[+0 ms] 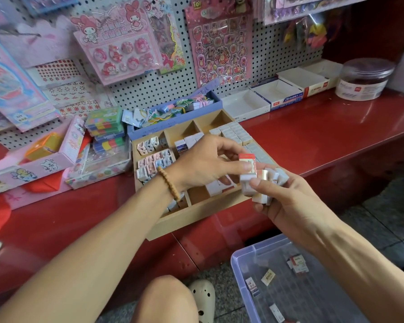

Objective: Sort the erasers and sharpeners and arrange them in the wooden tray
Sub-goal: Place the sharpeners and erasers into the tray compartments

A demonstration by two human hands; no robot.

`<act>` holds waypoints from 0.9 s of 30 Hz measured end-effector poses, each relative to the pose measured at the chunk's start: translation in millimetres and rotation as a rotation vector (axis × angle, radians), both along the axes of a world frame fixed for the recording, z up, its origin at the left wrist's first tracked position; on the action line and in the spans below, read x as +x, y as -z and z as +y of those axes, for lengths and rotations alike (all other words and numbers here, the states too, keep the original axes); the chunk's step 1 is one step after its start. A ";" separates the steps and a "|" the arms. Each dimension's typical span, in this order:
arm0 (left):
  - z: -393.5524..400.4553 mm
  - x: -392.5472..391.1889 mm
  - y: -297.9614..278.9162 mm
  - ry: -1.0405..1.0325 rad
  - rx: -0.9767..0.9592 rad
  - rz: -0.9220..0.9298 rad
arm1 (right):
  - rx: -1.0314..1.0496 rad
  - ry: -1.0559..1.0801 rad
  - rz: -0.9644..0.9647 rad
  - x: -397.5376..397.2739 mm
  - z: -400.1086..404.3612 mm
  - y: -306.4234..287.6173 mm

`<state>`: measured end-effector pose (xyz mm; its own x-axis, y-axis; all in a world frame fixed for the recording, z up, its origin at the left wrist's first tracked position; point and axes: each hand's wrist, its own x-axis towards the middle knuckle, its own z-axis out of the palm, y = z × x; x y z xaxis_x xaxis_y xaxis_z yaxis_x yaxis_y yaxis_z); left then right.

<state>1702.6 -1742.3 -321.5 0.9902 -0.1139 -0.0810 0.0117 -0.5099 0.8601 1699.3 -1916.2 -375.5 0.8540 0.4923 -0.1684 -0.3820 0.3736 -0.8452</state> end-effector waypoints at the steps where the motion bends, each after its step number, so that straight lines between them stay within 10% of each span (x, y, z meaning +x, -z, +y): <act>1: 0.9 -1.4 -2.2 -0.021 -0.034 0.009 | 0.006 -0.006 -0.011 -1.1 -0.1 -0.5; 7: 31.2 -16.7 -17.1 -0.233 -0.138 -0.002 | -0.034 0.008 0.031 -4.5 -4.8 -0.4; 27: 64.0 -17.4 46.4 -0.231 0.871 -0.232 | -0.039 0.027 -0.002 -6.9 -20.7 4.2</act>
<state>1685.2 -1678.3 -368.0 0.9829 0.0958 0.1575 0.0689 -0.9833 0.1683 1692.5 -1936.8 -379.7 0.8674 0.4618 -0.1853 -0.3706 0.3511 -0.8599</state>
